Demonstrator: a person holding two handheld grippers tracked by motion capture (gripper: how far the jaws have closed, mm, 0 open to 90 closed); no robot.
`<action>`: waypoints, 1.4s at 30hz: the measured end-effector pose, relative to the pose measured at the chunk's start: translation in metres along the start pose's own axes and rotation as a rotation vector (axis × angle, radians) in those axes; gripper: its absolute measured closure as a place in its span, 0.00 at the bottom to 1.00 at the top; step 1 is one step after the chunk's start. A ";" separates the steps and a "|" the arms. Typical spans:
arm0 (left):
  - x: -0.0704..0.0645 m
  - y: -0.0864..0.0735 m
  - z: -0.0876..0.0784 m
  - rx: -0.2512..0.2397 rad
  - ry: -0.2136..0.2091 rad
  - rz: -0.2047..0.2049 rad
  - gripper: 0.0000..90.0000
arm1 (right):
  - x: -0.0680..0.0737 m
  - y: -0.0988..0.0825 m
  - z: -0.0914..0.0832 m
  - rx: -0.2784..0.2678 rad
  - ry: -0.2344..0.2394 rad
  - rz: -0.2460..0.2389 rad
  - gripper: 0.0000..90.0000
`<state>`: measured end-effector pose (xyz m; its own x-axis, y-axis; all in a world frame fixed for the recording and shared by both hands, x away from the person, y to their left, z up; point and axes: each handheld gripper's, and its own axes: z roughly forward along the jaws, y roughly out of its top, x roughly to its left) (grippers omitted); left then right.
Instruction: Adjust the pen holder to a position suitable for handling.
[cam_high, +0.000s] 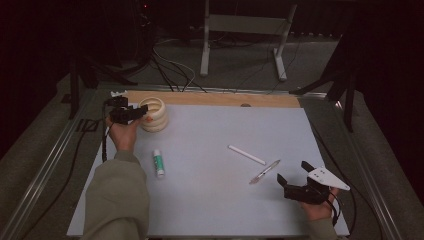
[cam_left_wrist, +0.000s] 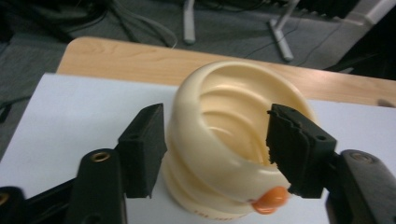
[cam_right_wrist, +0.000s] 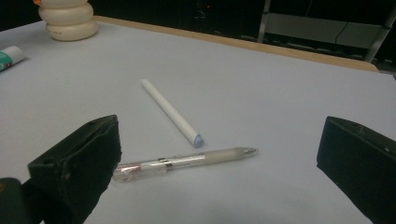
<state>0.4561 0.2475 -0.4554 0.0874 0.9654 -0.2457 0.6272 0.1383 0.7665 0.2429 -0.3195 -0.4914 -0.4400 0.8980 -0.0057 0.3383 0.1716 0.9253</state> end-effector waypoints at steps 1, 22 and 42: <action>0.001 -0.001 0.001 0.008 0.011 -0.004 0.46 | 0.000 0.000 0.000 -0.002 0.000 0.000 0.00; -0.007 -0.017 0.009 0.045 0.006 -0.004 0.83 | -0.002 0.000 -0.003 -0.006 -0.005 0.010 0.00; -0.050 -0.025 -0.009 0.038 -0.156 0.095 0.84 | -0.002 0.001 -0.002 -0.018 -0.001 0.009 0.00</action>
<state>0.4288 0.1983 -0.4568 0.2653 0.9272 -0.2645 0.6391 0.0363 0.7683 0.2422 -0.3219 -0.4899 -0.4361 0.8999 0.0026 0.3276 0.1560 0.9318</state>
